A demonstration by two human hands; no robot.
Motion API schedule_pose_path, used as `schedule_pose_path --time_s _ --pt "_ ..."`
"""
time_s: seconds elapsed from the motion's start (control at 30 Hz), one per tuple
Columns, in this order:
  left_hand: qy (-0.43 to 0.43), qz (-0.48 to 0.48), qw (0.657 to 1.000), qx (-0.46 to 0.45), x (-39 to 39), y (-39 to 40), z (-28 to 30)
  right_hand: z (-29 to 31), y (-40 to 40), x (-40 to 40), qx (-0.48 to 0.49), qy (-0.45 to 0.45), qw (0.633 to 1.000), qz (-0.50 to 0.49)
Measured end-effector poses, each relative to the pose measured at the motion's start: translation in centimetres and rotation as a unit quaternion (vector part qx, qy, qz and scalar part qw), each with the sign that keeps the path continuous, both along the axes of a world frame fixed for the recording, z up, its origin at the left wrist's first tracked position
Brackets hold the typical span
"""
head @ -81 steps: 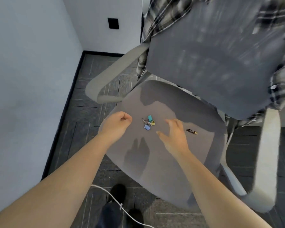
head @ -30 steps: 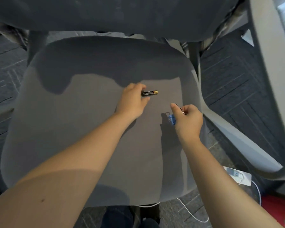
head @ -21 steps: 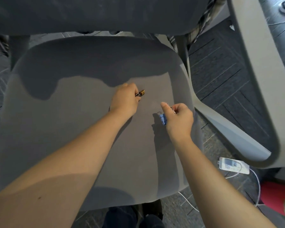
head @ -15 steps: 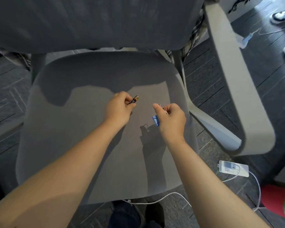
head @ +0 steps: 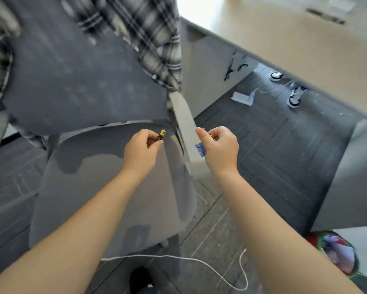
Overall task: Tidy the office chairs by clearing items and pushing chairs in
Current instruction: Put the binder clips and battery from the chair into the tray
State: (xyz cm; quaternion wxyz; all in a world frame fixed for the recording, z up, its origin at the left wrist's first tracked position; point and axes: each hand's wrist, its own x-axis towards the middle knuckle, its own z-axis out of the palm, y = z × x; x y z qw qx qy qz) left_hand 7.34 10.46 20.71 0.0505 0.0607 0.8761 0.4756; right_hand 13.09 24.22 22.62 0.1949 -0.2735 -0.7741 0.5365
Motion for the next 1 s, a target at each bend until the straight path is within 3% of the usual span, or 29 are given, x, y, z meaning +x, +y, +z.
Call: schedule_pose_path --time_s 0.37,0.63,1.0 --pt "0.058 -0.148 0.987 0.020 18.1 16.2 9.9 9.4 15.8 21.1 0.061 0.046 0.992 -0.099" --pt "0.073 -0.271 0.959 0.026 27.8 29.2 14.9 13.5 27.1 34.4 0.081 0.046 0.964 -0.249" --pt "0.085 -0.362 0.928 0.032 30.8 43.5 17.1 15.5 39.7 40.1 0.109 0.014 0.931 -0.347"
